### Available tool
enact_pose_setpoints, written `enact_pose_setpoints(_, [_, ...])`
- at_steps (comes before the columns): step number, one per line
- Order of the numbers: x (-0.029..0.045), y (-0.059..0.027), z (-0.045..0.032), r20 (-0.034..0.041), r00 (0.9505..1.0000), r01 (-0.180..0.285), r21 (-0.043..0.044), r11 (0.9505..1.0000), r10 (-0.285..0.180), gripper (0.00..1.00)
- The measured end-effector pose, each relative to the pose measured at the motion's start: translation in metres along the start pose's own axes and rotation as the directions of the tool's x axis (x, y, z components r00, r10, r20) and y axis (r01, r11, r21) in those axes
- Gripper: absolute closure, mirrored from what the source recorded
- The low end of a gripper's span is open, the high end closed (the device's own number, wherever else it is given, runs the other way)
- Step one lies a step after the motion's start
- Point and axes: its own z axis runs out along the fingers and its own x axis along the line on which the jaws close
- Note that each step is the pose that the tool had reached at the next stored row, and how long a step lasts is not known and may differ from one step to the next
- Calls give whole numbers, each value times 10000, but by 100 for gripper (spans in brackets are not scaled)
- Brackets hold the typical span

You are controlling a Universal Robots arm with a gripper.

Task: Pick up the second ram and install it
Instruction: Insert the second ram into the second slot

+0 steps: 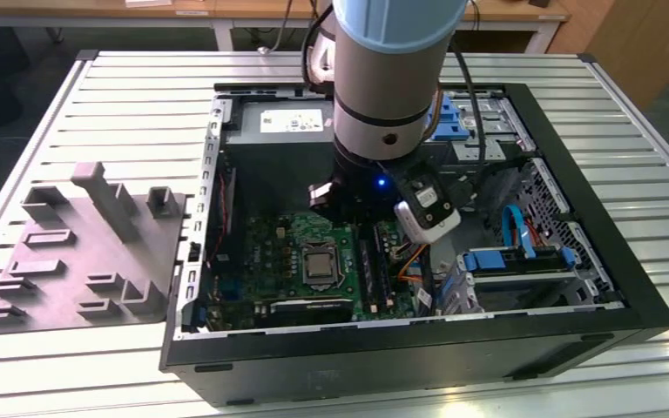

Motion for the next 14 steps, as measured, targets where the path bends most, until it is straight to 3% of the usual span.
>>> enact_pose_setpoints(14, [-18, -6, 57, 17, 9998, -188, -12, 9998, 188, 88])
